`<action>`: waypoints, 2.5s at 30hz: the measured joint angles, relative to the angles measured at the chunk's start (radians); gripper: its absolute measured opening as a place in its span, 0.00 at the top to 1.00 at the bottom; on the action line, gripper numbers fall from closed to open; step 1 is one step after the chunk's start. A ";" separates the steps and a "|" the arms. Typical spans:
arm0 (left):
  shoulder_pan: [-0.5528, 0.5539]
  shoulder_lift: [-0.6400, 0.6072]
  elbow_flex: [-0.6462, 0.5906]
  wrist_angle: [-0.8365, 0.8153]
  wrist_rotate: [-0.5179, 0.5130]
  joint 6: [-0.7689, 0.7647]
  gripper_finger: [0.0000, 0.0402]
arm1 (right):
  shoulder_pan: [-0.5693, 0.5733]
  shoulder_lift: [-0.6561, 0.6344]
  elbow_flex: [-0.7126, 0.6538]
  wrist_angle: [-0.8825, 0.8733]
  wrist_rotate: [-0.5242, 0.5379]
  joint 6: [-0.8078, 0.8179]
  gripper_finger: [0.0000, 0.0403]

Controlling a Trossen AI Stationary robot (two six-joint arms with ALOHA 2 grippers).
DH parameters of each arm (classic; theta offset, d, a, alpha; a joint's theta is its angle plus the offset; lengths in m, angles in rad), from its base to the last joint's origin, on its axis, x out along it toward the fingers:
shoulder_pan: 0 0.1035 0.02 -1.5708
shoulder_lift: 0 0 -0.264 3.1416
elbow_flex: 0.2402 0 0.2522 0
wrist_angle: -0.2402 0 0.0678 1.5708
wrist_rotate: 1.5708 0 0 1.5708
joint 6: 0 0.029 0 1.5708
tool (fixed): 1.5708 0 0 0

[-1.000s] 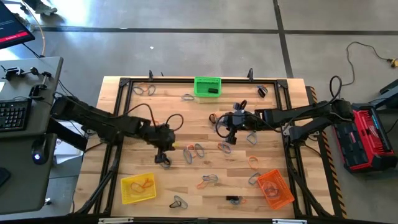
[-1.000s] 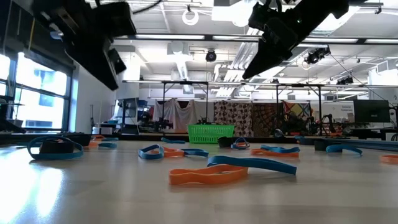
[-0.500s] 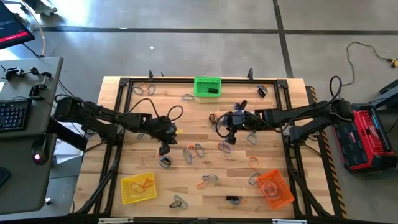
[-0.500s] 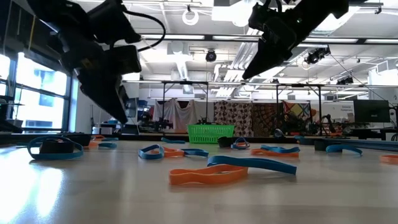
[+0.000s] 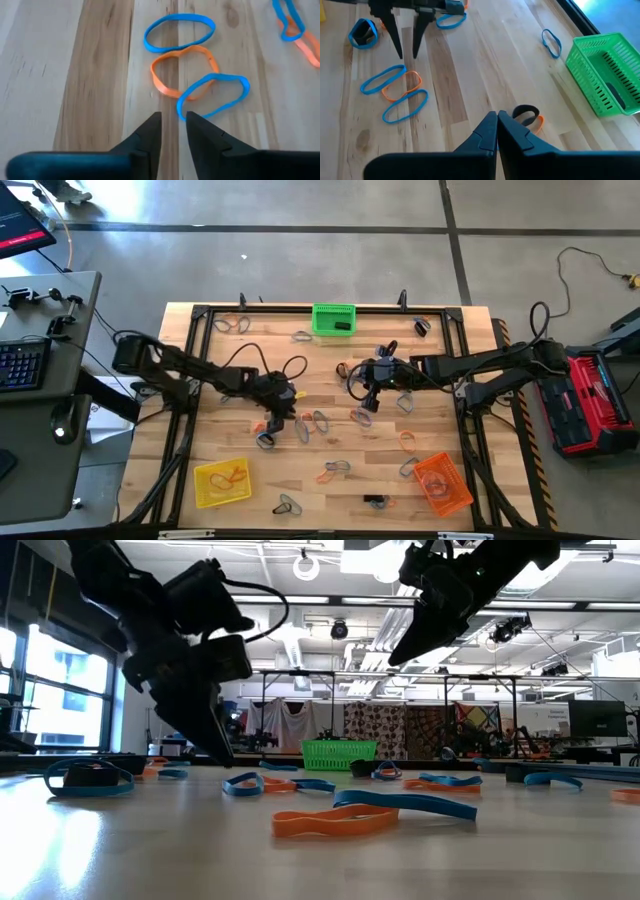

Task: Sort rubber bands into baskets
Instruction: Put the blue rubber band into the orange bin

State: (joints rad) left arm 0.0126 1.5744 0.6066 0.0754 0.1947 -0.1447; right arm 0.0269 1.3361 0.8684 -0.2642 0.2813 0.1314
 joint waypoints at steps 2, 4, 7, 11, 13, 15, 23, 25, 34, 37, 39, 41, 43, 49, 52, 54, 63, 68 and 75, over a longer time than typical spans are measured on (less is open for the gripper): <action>-0.001 0.023 0.015 0.008 -0.015 0.013 0.75 | 0.000 0.000 0.000 0.000 0.000 0.000 1.00; -0.001 0.041 0.028 0.012 -0.021 0.034 0.73 | 0.000 0.000 0.000 0.000 0.000 0.000 1.00; -0.001 0.066 0.045 0.014 -0.015 0.051 0.72 | 0.000 0.000 0.000 0.000 0.000 0.000 1.00; -0.001 0.086 0.052 0.026 0.014 0.052 0.72 | 0.000 0.000 0.000 0.000 0.000 0.000 1.00; -0.001 0.096 0.052 0.032 0.040 0.053 0.72 | 0.000 0.000 0.000 0.000 0.000 0.000 1.00; -0.001 0.110 0.052 0.036 0.067 0.060 0.72 | 0.000 0.000 0.000 -0.001 0.000 0.000 1.00; 0.010 0.132 0.053 0.054 0.083 0.103 0.85 | 0.000 0.000 0.000 -0.001 0.000 0.000 1.00; 0.013 0.129 0.053 0.051 0.081 0.116 0.92 | 0.000 0.000 0.000 -0.001 0.000 0.000 1.00; 0.021 0.026 0.050 -0.051 0.046 0.156 1.00 | 0.000 0.000 0.000 -0.001 0.000 0.001 1.00; 0.021 -0.036 0.050 -0.058 0.007 0.154 1.00 | 0.000 0.000 0.000 0.003 -0.003 0.024 1.00; 0.025 -0.076 0.050 -0.045 -0.022 0.150 1.00 | 0.000 0.000 0.000 0.011 -0.004 0.034 1.00; 0.034 -0.109 0.051 -0.027 -0.068 0.136 1.00 | 0.002 0.000 0.000 0.024 -0.008 0.034 0.99; 0.046 -0.129 0.051 -0.006 -0.120 0.119 1.00 | 0.002 0.000 0.000 0.048 -0.023 0.033 0.97; 0.078 -0.141 0.051 0.092 -0.236 0.129 1.00 | 0.013 0.040 0.001 0.156 -0.050 0.021 0.88; 0.099 -0.141 0.051 0.114 -0.274 0.186 1.00 | 0.025 0.093 0.001 0.209 -0.053 0.019 0.82; 0.118 -0.140 0.051 0.115 -0.286 0.215 1.00 | 0.030 0.130 0.001 0.248 -0.046 0.021 0.78; 0.173 -0.140 0.051 0.184 -0.244 0.213 1.00 | 0.025 0.257 0.001 0.471 0.029 0.047 0.69; 0.169 -0.140 0.051 0.303 -0.225 0.176 1.00 | 0.009 0.291 0.001 0.530 0.041 0.047 0.69; 0.169 -0.140 0.051 0.351 -0.225 0.147 1.00 | -0.001 0.301 0.001 0.540 0.108 0.052 0.69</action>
State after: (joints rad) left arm 0.1818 1.4342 0.6579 0.4267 -0.0303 0.0024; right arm 0.0259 1.6367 0.8692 0.2759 0.3894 0.1833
